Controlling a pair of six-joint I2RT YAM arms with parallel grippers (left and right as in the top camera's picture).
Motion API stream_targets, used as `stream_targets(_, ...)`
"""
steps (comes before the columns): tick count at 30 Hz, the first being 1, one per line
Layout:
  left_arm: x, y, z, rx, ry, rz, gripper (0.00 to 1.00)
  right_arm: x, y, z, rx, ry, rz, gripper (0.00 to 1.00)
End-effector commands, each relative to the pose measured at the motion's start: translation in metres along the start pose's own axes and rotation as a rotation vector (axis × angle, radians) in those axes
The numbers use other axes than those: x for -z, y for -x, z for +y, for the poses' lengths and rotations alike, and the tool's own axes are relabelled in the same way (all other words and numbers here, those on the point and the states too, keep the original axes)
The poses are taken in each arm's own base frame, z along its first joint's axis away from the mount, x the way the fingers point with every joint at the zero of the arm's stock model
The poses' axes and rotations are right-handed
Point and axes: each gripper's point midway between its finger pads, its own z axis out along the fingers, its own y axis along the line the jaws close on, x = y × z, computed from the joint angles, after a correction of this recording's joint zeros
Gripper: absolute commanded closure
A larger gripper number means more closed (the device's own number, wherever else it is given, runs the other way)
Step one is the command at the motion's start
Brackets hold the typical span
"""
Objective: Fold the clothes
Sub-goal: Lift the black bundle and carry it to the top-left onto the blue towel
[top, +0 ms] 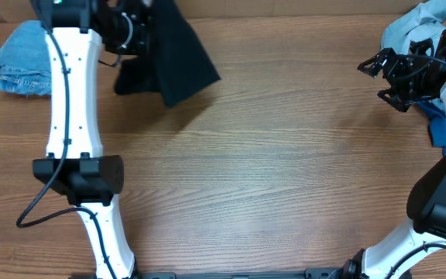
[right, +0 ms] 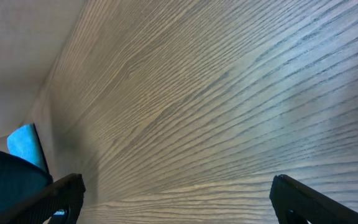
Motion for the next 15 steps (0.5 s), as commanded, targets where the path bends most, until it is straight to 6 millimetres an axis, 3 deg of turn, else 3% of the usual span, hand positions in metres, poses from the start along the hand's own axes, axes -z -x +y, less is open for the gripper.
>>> stream_targets(1,0.028,0.016,0.043,0.041,0.078,-0.098,0.96,0.007,0.005,0.007,0.016,0.006,-0.023,0.00)
stream_targets(13,0.090,0.044,0.159,0.420,0.245,-0.370,0.96,0.007,0.003,0.006,0.011,0.004,-0.017,0.00)
stream_targets(14,0.105,0.049,0.182,0.505,0.256,-0.437,0.96,0.007,0.003,0.006,0.012,0.004,-0.017,0.00)
stream_targets(15,0.108,0.051,0.190,0.526,0.260,-0.459,0.96,0.007,0.003,0.006,0.011,0.004,-0.016,0.00)
